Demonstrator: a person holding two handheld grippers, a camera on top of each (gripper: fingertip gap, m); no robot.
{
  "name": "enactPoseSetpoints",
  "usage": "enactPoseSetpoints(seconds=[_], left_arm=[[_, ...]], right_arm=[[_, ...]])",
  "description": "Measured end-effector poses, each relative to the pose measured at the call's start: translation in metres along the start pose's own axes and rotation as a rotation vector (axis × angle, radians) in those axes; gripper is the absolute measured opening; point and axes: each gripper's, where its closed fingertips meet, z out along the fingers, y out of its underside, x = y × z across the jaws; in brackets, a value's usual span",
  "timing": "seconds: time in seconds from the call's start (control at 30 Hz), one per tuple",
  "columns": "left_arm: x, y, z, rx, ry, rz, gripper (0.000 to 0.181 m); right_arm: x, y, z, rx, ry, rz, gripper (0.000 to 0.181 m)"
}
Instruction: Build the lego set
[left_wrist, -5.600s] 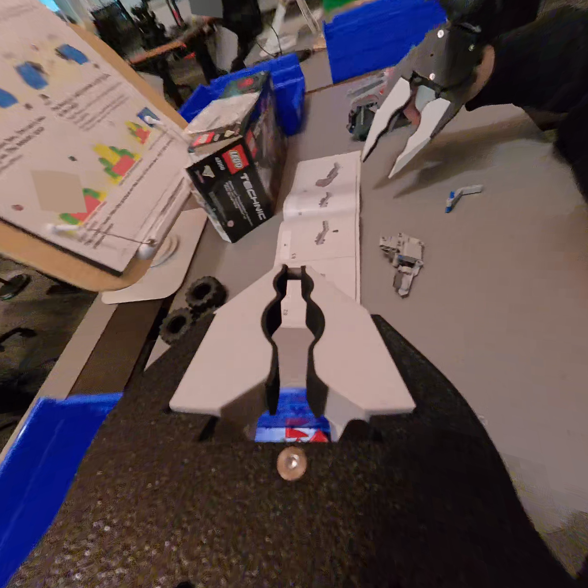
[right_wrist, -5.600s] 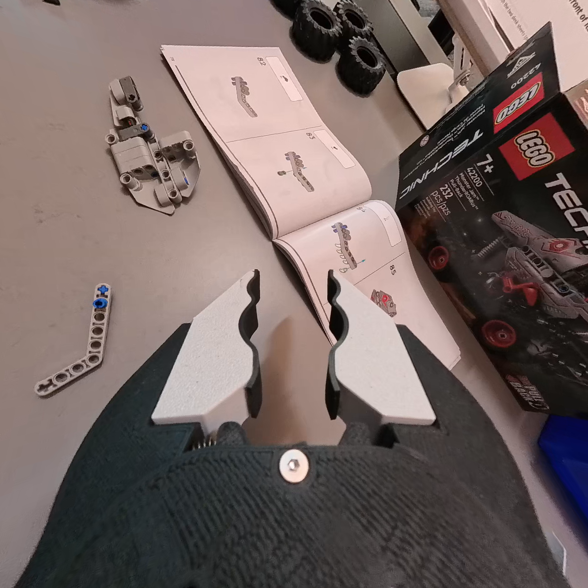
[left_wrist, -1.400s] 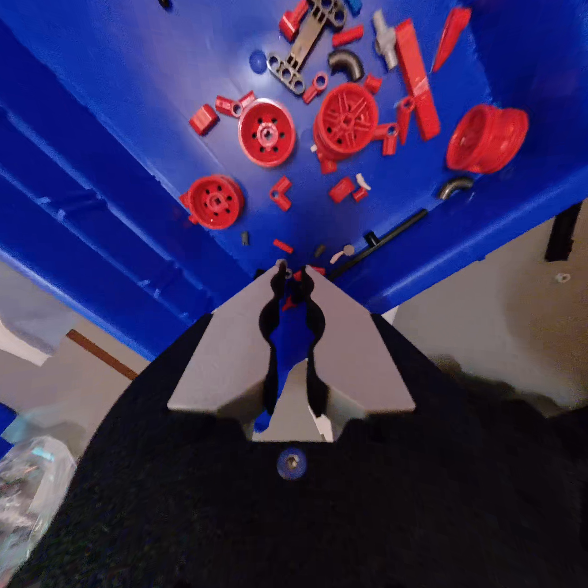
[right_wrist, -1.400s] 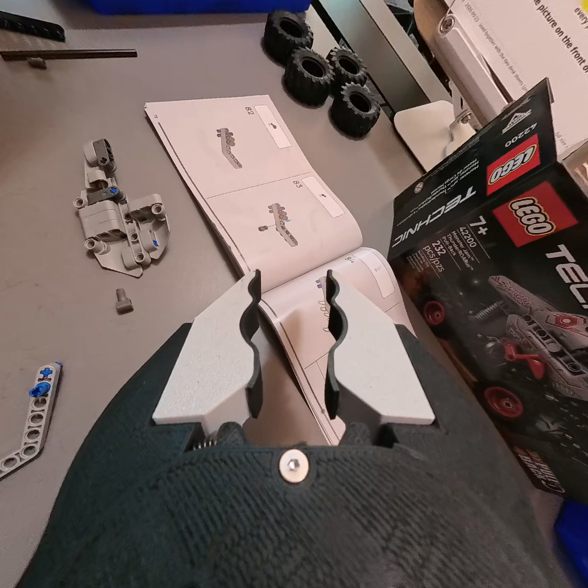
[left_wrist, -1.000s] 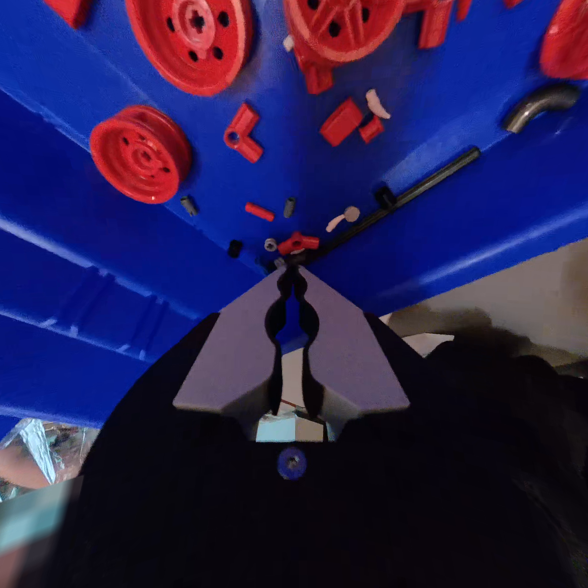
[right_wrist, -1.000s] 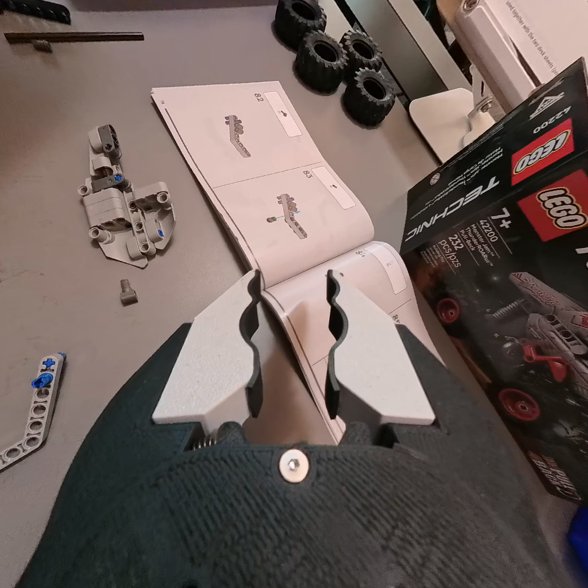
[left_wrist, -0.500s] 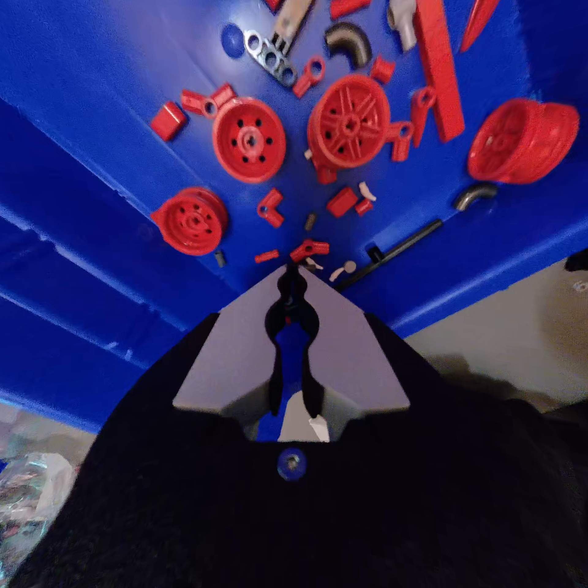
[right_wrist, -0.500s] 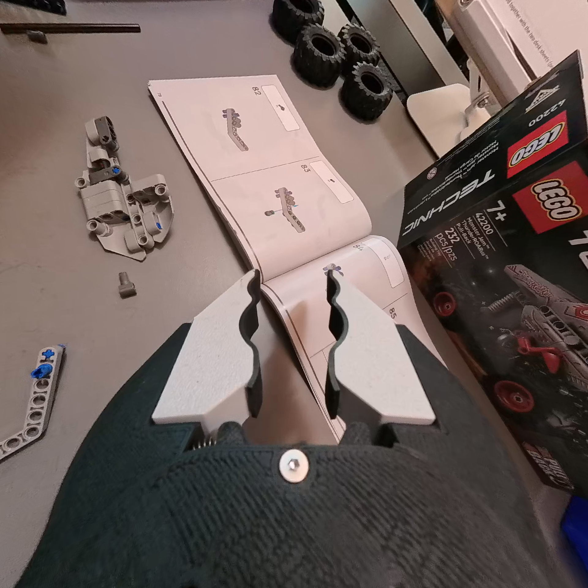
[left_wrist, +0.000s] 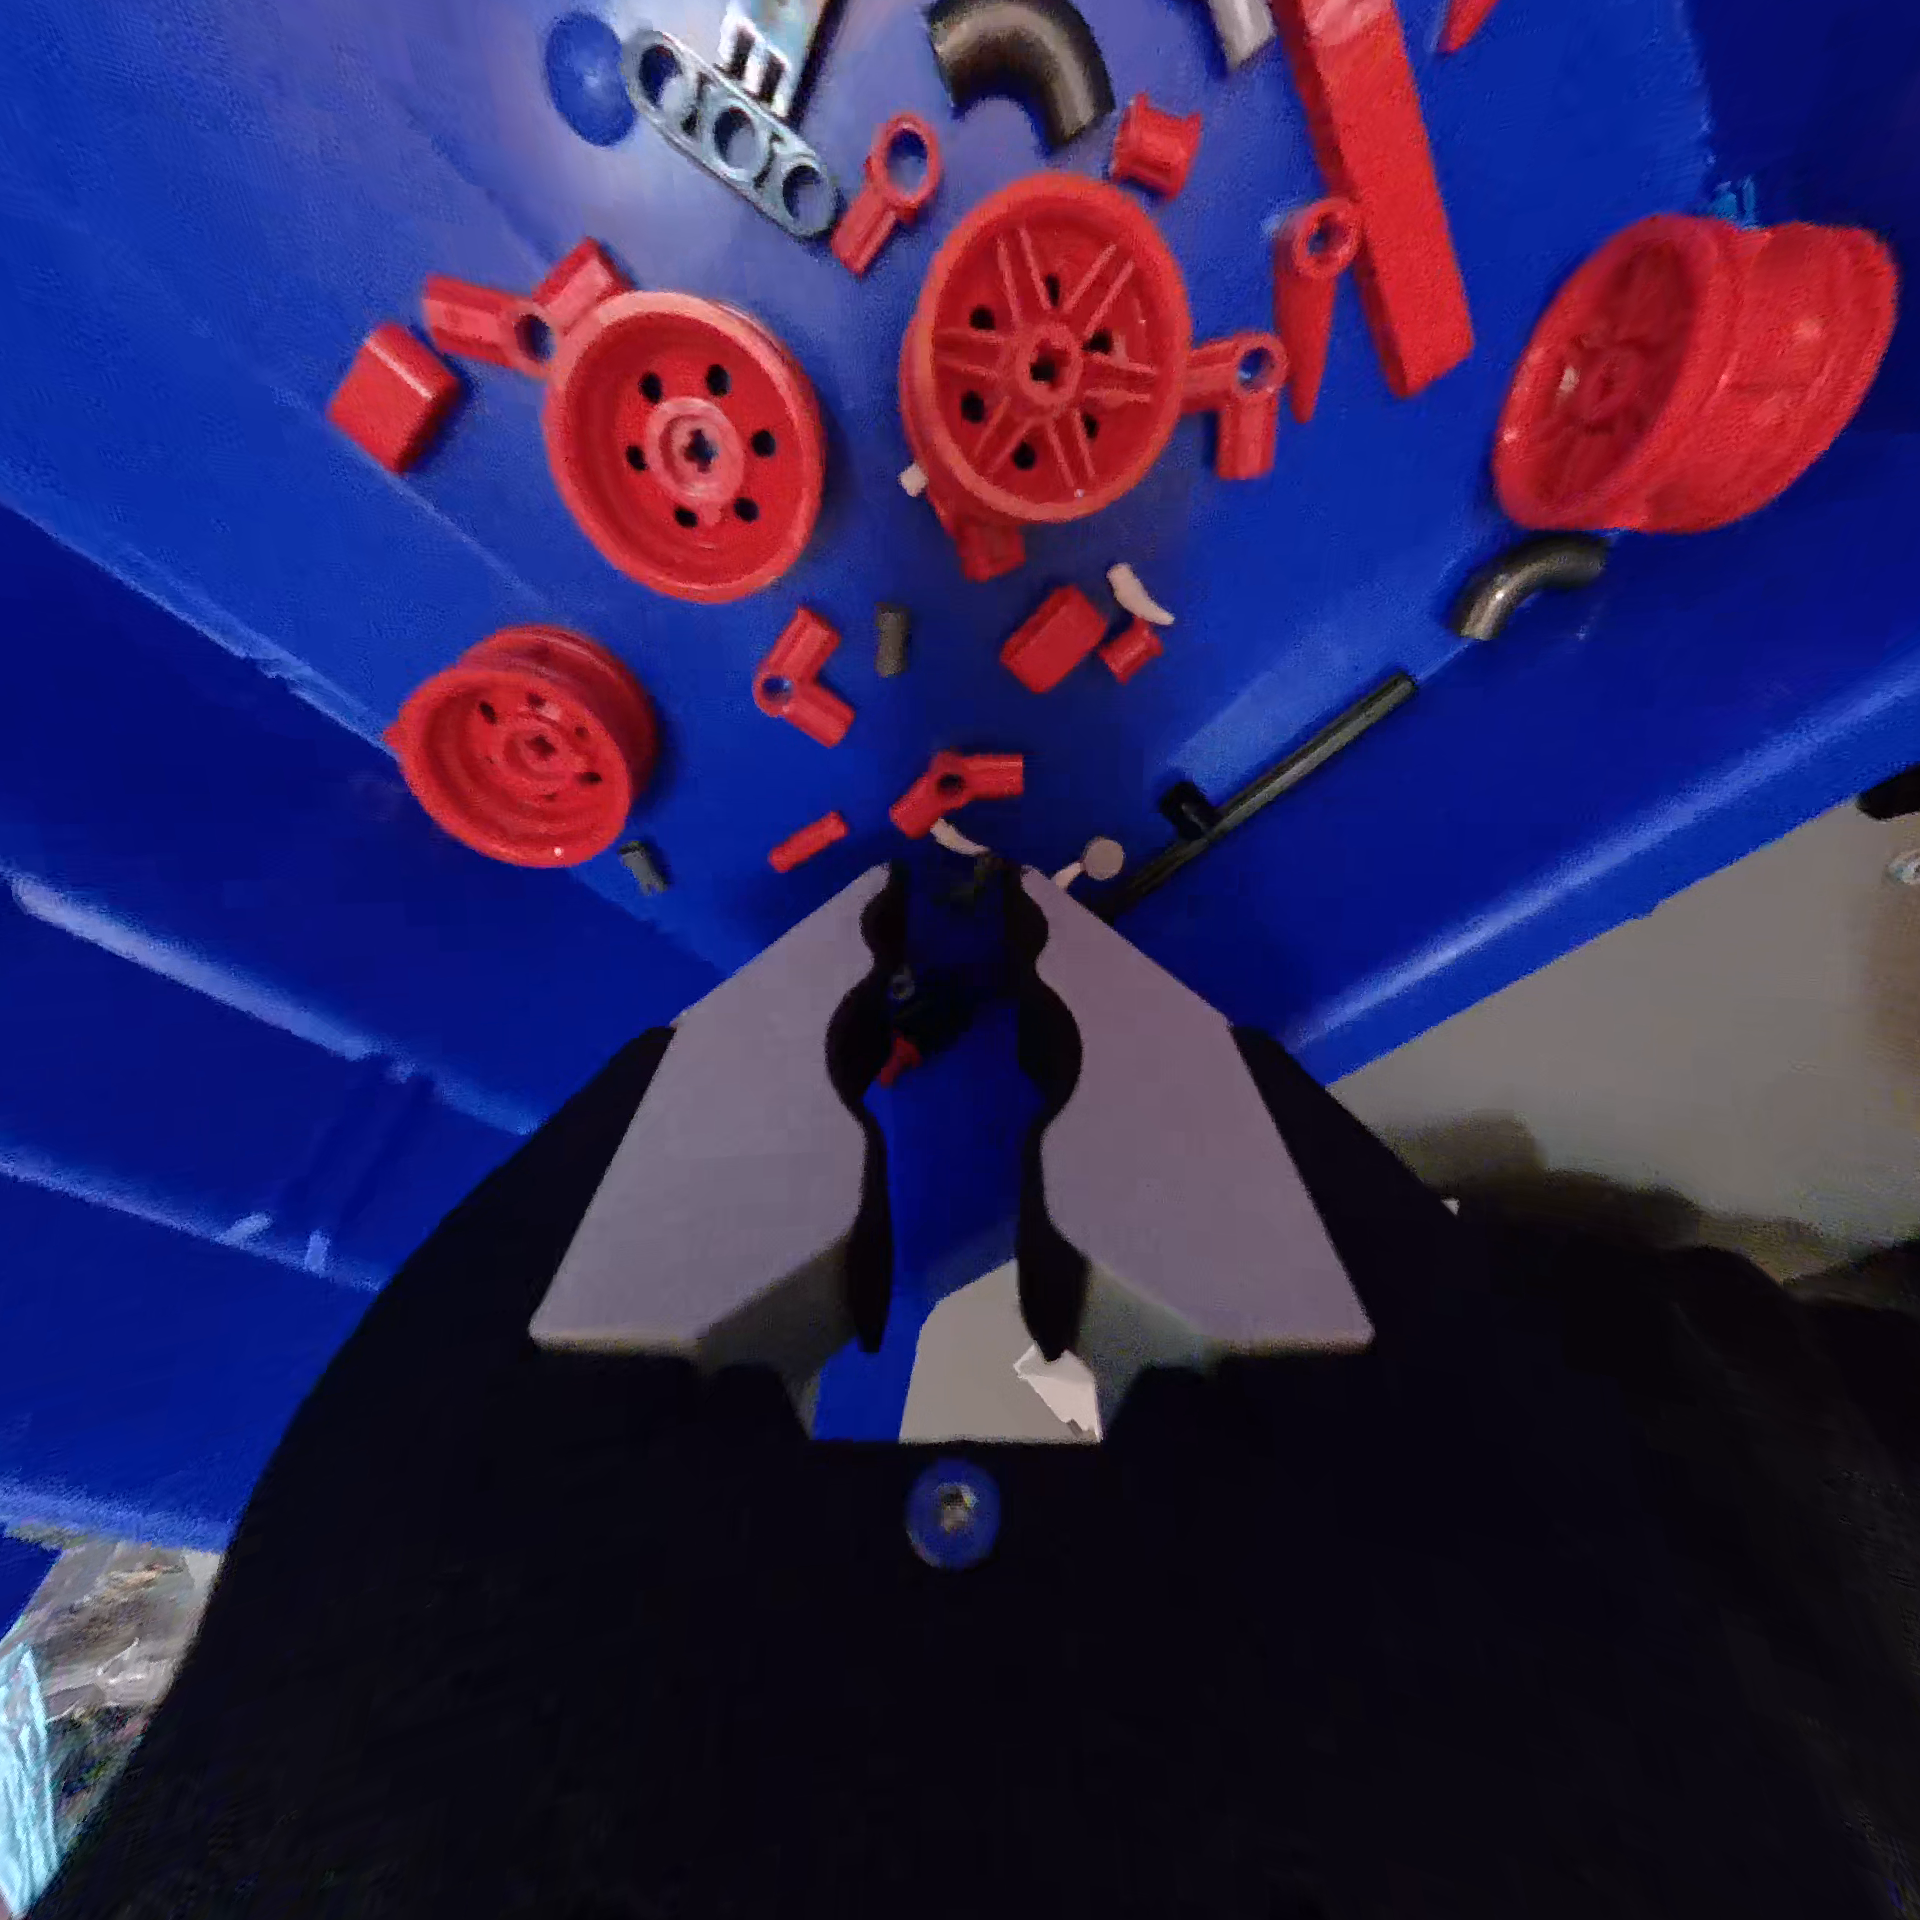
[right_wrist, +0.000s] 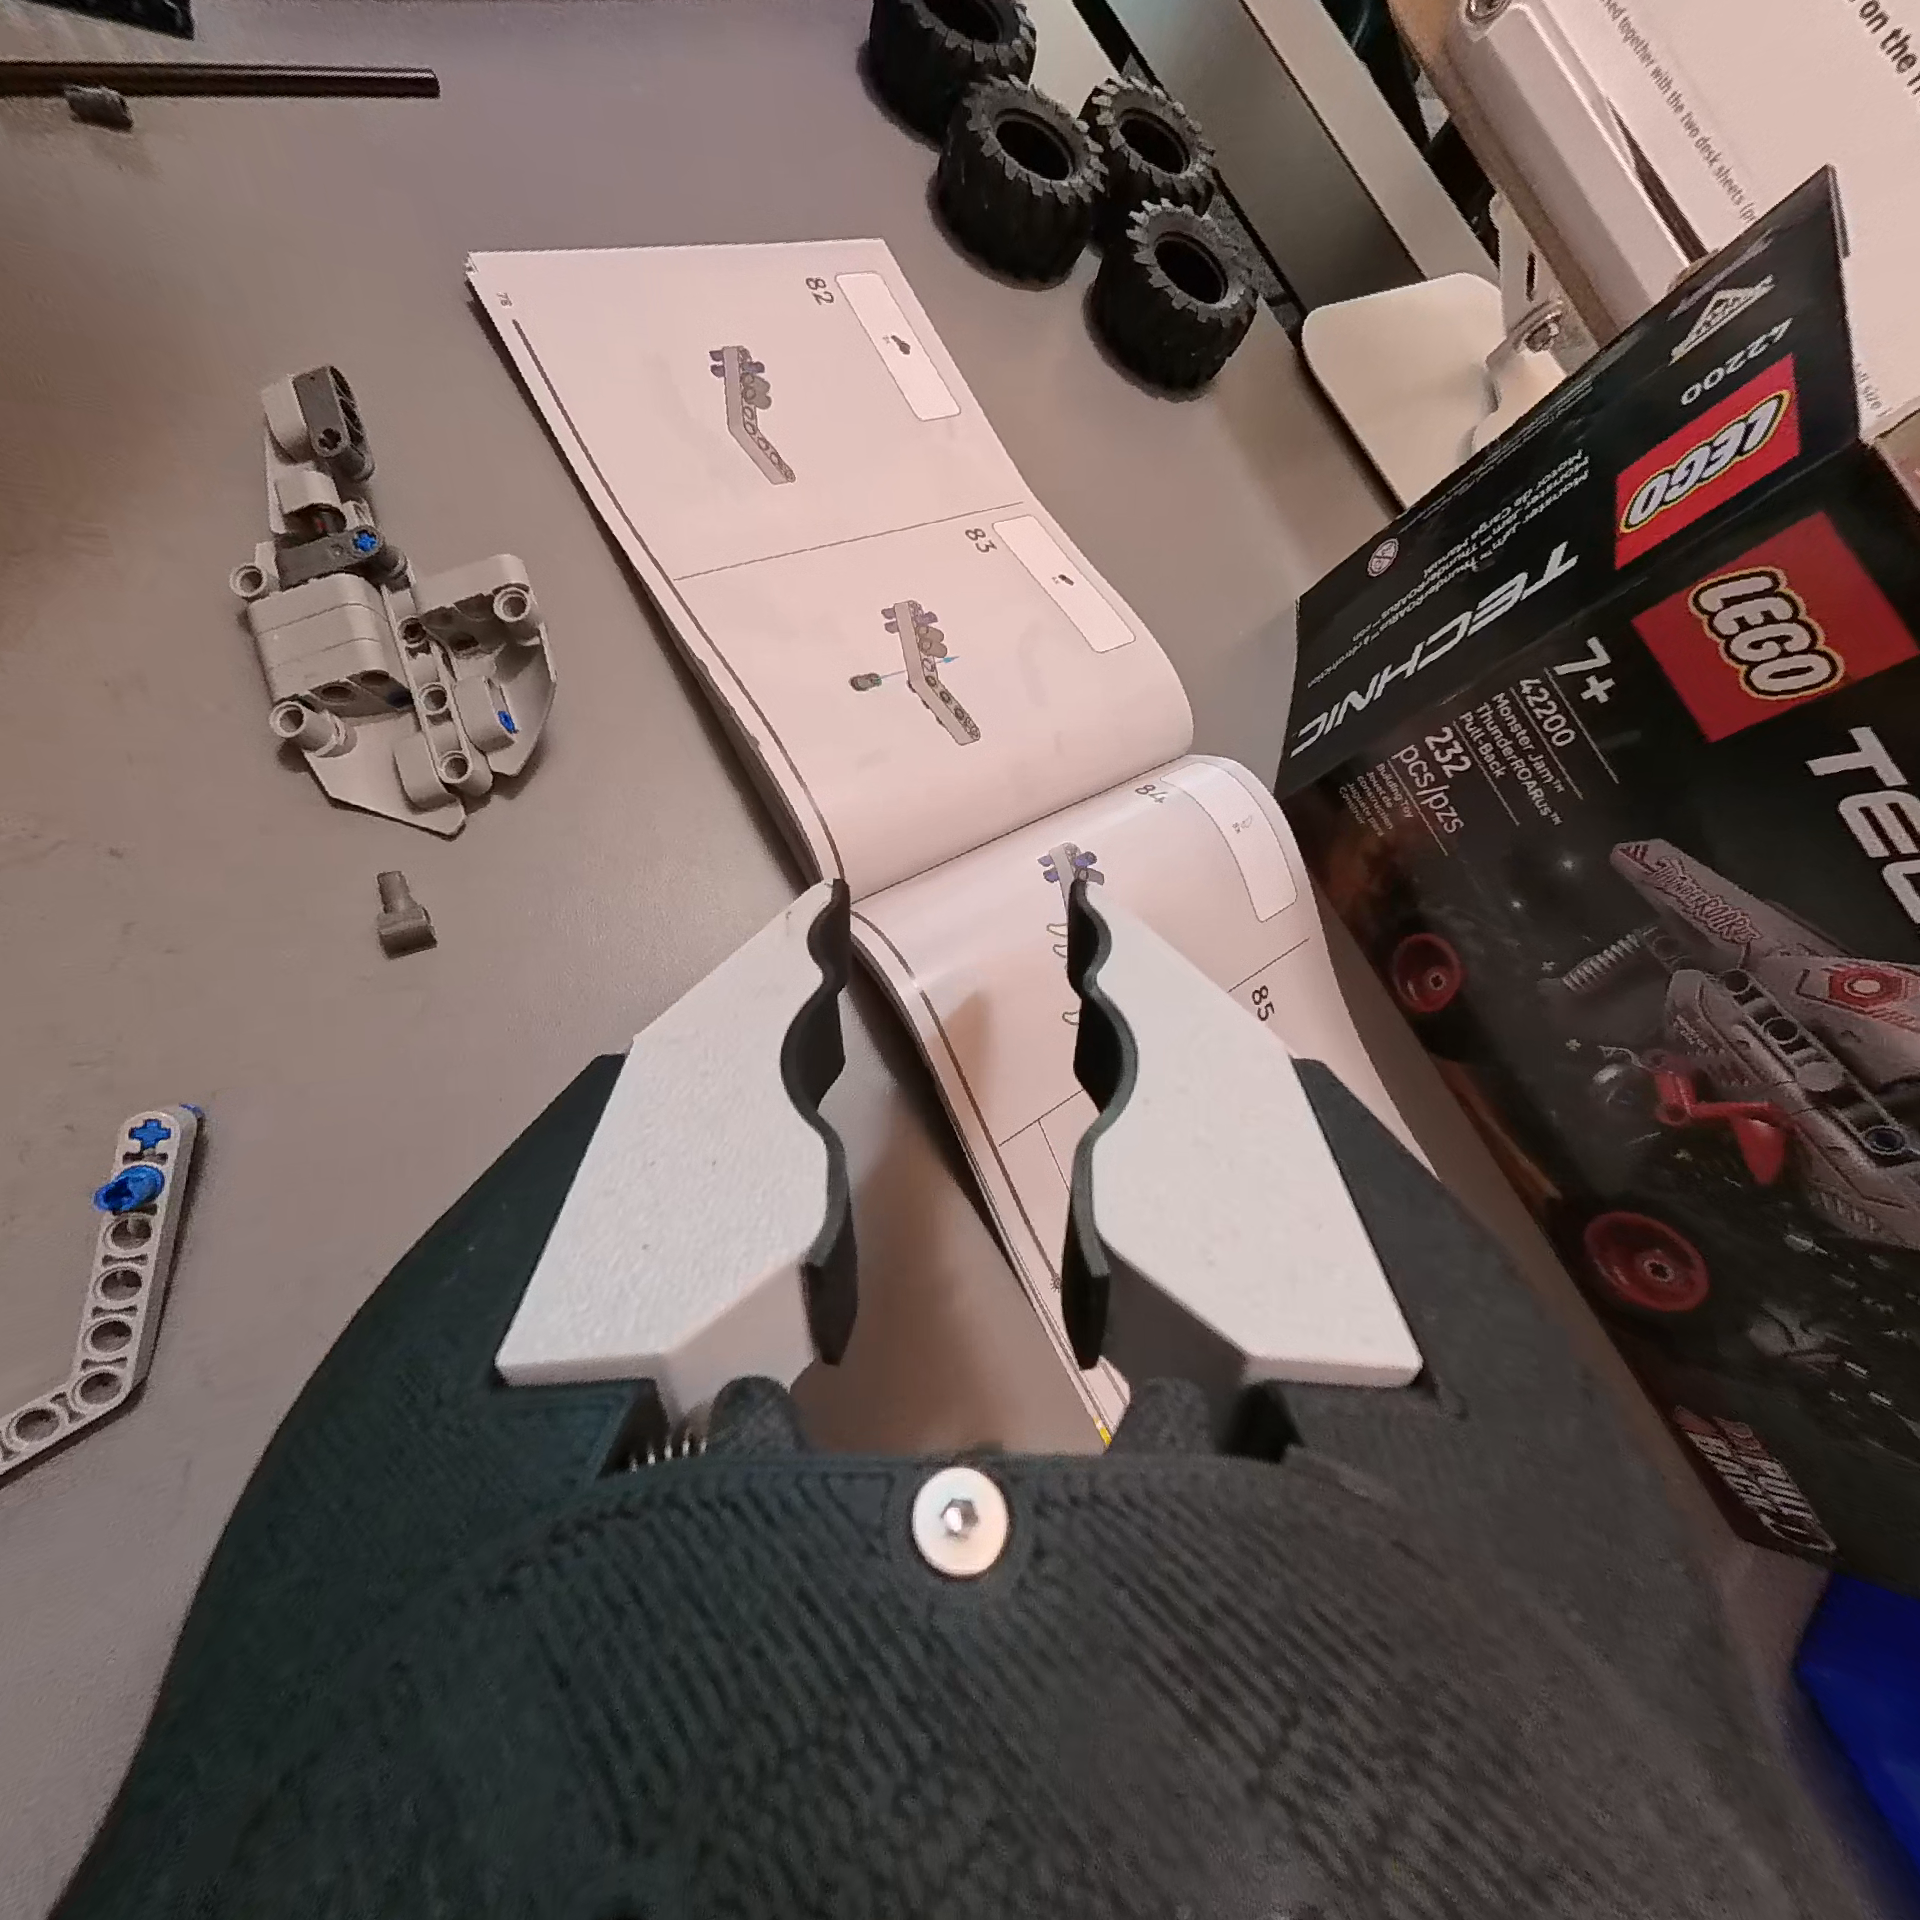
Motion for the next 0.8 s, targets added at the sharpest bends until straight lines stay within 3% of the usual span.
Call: enactPoseSetpoints(seconds=[0.1,0.33,0.47,0.6,0.7,0.8], left_arm=[[0.000,-0.002,-0.001,0.010,-0.007,0.016,0.004],[0.001,-0.001,-0.011,0.095,0.007,0.084,0.005],[0.005,-0.010,-0.031,0.222,-0.003,0.145,0.005],[0.018,-0.038,-0.064,0.400,-0.031,0.186,0.004],[0.076,-0.084,-0.108,0.641,0.042,0.344,0.003],[0.182,-0.119,-0.130,0.767,0.238,0.626,0.003]], right_arm=[[0.001,0.001,-0.001,-0.003,0.006,-0.002,0.040],[0.003,0.001,-0.005,0.008,0.027,0.003,0.040],[0.005,0.001,-0.009,0.015,0.042,0.004,0.040],[0.007,0.001,-0.015,0.025,0.060,0.014,0.040],[0.009,0.000,-0.019,0.028,0.080,0.011,0.040],[0.012,0.002,-0.026,0.022,0.110,0.020,0.041]])
